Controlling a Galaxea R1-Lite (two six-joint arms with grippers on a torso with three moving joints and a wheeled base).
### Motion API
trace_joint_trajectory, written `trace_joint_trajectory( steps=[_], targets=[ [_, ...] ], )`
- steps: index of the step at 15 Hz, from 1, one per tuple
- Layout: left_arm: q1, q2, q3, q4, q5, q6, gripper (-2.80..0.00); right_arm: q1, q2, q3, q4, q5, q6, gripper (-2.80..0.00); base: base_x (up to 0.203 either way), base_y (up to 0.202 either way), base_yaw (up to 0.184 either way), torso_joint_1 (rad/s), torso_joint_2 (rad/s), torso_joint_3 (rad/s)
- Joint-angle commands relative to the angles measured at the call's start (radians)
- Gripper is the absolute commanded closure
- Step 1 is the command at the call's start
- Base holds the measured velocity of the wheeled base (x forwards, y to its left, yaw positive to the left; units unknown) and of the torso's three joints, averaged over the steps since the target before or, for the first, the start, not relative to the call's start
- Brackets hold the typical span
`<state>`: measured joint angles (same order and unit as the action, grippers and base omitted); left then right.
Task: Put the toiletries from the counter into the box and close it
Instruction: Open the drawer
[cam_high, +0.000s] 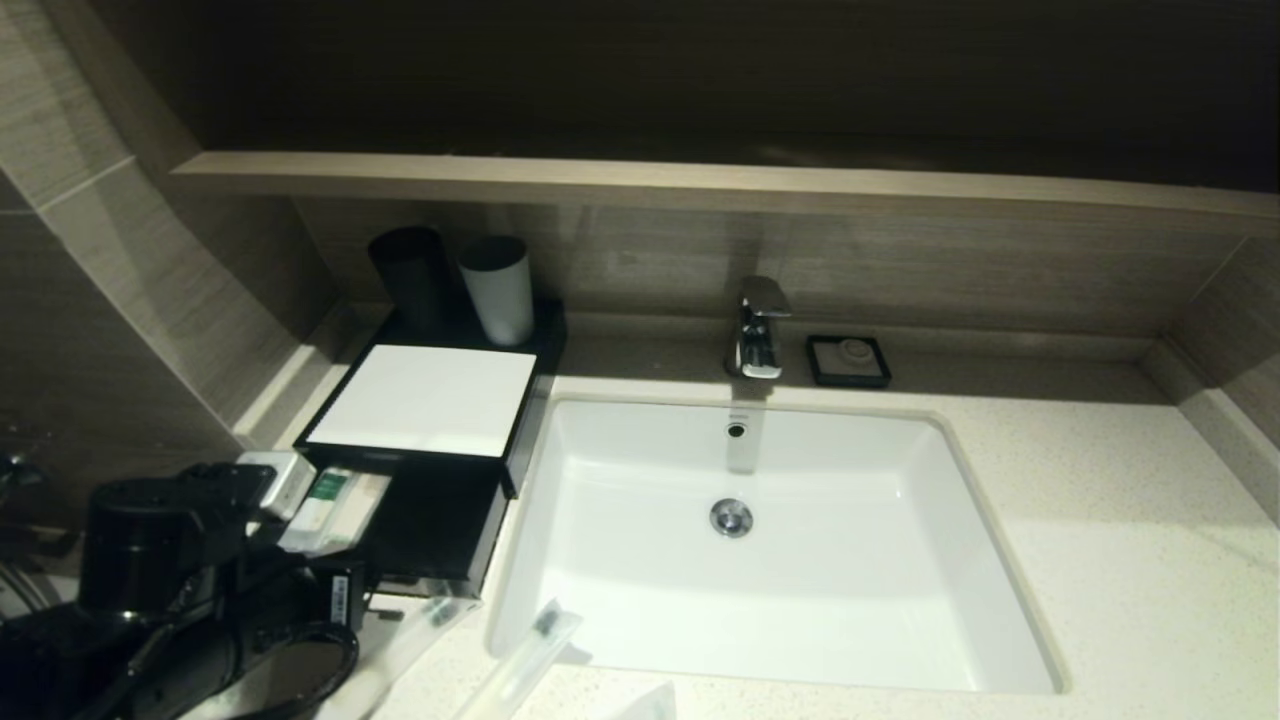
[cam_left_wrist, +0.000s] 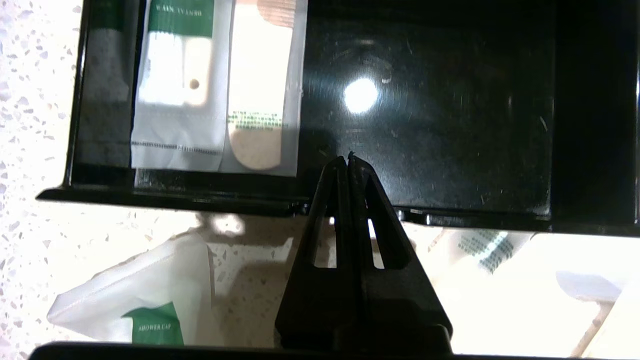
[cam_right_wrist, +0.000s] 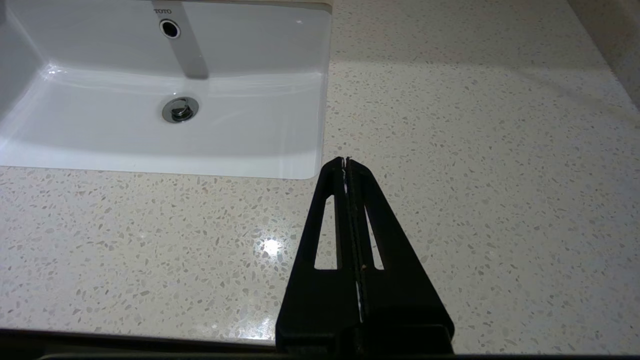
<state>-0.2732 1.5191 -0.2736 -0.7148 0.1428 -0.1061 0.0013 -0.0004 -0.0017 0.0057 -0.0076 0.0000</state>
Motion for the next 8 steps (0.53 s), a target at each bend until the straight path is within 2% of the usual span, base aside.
trace_joint_trajectory(
  steps=[1,8],
  targets=[
    [0.0,-0.015,0.004,0.004,0.0,0.0,0.0,0.001,0.0,0.0,0.0,0.0,0.0,0.0,0.0,0.0,0.0,0.0,0.0,0.0],
    [-0.003,-0.042,0.005,0.04,-0.001,0.003,0.0,0.0,0.0,0.0,0.0,0.0,0.0,0.0,0.0,0.0,0.0,0.0,0.0,0.0]
  ],
)
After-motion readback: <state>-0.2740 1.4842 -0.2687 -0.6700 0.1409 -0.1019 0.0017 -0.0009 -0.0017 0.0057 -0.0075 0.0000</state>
